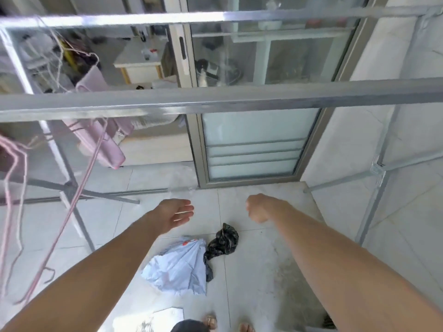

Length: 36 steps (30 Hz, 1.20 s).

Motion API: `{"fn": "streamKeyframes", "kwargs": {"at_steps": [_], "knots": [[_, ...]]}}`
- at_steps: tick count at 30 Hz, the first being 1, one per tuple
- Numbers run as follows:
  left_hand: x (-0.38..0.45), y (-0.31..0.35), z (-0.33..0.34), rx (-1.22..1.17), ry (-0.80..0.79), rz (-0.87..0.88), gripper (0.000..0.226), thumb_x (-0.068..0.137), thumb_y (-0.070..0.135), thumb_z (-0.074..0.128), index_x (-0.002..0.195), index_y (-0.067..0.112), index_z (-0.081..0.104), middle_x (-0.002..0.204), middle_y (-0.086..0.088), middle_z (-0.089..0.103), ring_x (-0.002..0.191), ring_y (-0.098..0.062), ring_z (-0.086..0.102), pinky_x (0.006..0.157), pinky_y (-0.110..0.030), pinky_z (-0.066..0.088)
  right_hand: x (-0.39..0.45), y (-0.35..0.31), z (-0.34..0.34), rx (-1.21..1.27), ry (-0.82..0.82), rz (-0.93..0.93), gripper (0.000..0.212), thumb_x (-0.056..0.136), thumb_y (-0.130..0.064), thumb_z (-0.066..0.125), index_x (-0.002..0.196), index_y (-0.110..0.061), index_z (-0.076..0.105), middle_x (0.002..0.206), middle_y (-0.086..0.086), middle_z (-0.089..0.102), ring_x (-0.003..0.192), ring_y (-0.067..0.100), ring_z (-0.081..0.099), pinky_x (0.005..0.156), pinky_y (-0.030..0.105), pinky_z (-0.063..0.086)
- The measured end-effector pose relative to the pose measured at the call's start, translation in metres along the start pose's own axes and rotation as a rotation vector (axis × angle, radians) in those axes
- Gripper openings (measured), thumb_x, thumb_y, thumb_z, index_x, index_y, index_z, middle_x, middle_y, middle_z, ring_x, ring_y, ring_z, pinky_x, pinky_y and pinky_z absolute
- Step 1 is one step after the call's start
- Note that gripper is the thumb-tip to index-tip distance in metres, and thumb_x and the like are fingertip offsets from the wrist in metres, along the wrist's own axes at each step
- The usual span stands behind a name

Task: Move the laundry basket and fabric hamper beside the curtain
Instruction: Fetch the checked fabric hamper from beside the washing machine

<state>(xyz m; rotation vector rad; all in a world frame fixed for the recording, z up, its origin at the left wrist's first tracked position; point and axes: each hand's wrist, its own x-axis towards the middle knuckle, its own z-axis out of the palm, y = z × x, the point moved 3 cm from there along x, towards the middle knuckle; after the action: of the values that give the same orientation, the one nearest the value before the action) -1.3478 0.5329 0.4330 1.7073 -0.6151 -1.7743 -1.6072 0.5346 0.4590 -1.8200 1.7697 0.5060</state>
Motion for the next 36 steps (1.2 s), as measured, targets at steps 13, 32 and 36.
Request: {"fn": "streamKeyframes", "kwargs": {"at_steps": [13,32,36], "knots": [[-0.111,-0.076,-0.189,-0.332,0.463,0.039,0.019,0.101,0.009,0.050,0.113,0.002,0.062,0.100,-0.012,0.069,0.095,-0.029,0.066,0.083,-0.035,0.054,-0.005,-0.178,0.025,-0.234,-0.125,-0.432,0.054,0.093,-0.004,0.042,0.144,-0.019,0.046,0.146,0.011,0.046,0.123,0.030,0.053,0.101,0.038,0.047],[-0.158,-0.147,-0.420,-0.536,0.568,0.022,0.016,0.098,0.011,0.055,0.105,0.004,0.067,0.099,-0.011,0.073,0.089,-0.027,0.070,0.073,-0.033,0.057,-0.053,-0.454,0.086,-0.349,-0.213,-0.588,0.042,0.098,-0.008,0.047,0.139,-0.002,0.051,0.139,0.004,0.051,0.127,0.027,0.050,0.087,0.024,0.054],[-0.173,-0.163,-0.477,-0.638,0.620,0.054,0.014,0.099,0.010,0.052,0.099,0.005,0.066,0.098,-0.011,0.071,0.087,-0.026,0.069,0.074,-0.032,0.057,-0.058,-0.512,0.116,-0.635,-0.219,-0.621,0.047,0.095,-0.010,0.040,0.141,-0.013,0.048,0.144,0.009,0.049,0.127,0.029,0.052,0.105,0.041,0.044]]}}
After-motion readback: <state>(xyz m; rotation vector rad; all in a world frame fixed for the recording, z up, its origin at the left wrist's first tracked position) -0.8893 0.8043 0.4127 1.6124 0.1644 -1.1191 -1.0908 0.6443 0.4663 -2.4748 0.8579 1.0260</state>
